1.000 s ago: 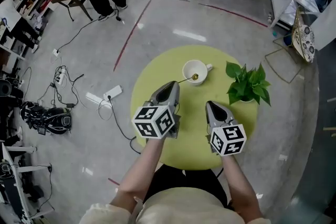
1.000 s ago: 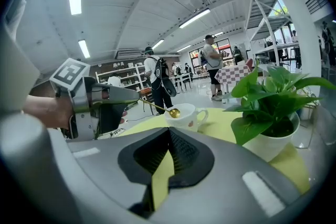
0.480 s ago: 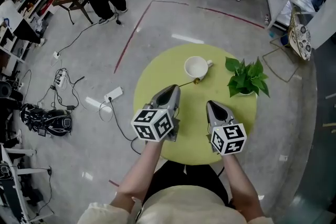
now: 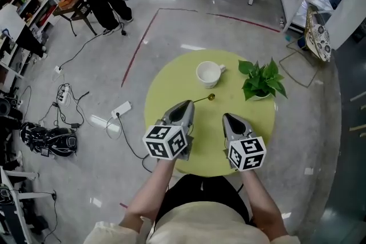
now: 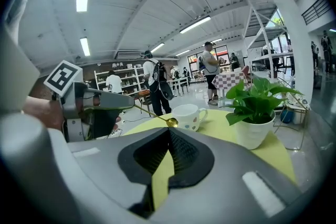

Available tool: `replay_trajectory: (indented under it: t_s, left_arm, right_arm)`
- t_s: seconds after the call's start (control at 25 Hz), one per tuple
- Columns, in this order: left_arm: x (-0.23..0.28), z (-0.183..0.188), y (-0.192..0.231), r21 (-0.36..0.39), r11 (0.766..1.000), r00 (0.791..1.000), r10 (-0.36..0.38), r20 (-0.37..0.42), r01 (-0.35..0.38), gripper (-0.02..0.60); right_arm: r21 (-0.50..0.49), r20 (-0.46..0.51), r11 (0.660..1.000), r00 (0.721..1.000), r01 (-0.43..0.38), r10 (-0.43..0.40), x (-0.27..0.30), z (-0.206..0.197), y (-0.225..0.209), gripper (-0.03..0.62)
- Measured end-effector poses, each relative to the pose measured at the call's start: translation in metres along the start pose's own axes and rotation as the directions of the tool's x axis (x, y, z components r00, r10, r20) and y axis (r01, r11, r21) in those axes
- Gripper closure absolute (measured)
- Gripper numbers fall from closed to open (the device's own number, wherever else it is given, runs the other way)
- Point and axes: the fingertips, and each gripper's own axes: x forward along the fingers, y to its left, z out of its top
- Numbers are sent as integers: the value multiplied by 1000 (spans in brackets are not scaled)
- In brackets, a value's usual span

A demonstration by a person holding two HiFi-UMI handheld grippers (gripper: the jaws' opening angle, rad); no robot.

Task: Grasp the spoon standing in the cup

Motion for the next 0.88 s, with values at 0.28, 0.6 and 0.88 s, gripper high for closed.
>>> replay_trajectory:
  t_s: [0.28, 0.6, 0.88]
  left_arm:
    - [-10, -15, -7, 25, 1000, 1000, -9, -30, 10, 575]
    - [-23, -32, -13, 41, 999, 998, -6, -57, 8, 575]
    - [-34, -45, -14, 49, 999, 997, -11, -83, 15, 575]
  right_arm:
    - [-1, 7, 1000, 1000, 20, -20, -16, -5, 6, 592]
    - [-3, 17, 999, 999, 39, -39, -30, -7, 9, 592]
    - [0, 12, 999, 999, 52, -52, -39, -13, 17, 591]
